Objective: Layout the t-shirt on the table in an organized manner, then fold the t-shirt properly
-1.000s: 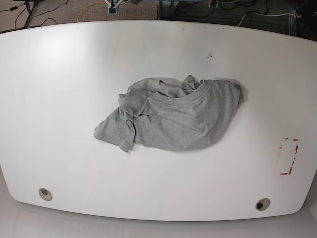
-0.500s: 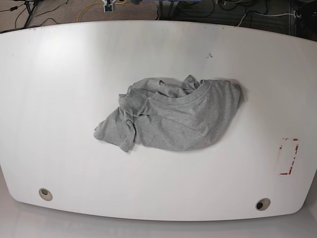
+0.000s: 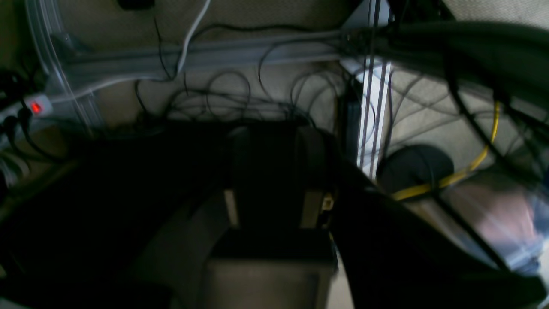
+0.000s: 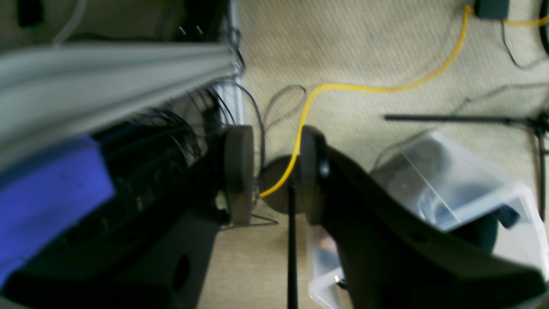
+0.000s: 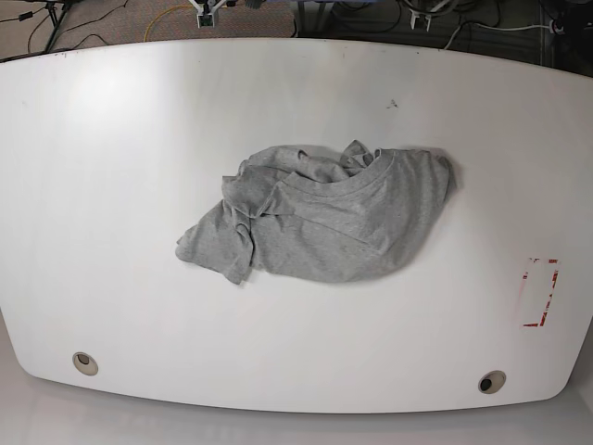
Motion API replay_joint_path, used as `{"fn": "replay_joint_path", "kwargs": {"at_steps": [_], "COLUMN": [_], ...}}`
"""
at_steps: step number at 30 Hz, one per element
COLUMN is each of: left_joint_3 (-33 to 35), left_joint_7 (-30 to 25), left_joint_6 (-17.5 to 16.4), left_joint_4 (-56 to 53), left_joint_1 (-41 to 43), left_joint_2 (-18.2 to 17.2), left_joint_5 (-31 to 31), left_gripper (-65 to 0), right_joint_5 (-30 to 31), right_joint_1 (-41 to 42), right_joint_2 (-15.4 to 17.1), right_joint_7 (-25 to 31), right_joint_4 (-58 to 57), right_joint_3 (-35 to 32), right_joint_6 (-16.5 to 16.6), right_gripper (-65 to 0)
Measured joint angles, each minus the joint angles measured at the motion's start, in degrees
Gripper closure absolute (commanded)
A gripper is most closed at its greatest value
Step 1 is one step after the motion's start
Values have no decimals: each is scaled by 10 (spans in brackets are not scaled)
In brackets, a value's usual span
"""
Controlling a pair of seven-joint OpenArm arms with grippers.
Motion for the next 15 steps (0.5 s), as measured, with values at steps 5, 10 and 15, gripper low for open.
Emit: {"fn": "replay_joint_path", "kwargs": {"at_steps": [5, 10, 15], "left_joint_3": [0, 0, 0], "left_joint_7": [3, -2, -3], "left_joint_6": [-4, -4, -4], "left_joint_4": [-3, 1, 45], "left_joint_1": [8, 6, 29], "left_joint_2": [2, 1, 2], "left_joint_5": [0, 0, -2], "left_gripper": [-167, -167, -167], "right_joint_5": [0, 0, 0], "right_joint_1": [-6, -28, -58], "right_joint_2": [0, -1, -1], "right_joint_7": [-3, 2, -3], "right_joint_4": [10, 61, 106], "right_joint_3": [0, 0, 1], "right_joint_6": [0, -1, -2], "right_gripper": [-171, -171, -171]}}
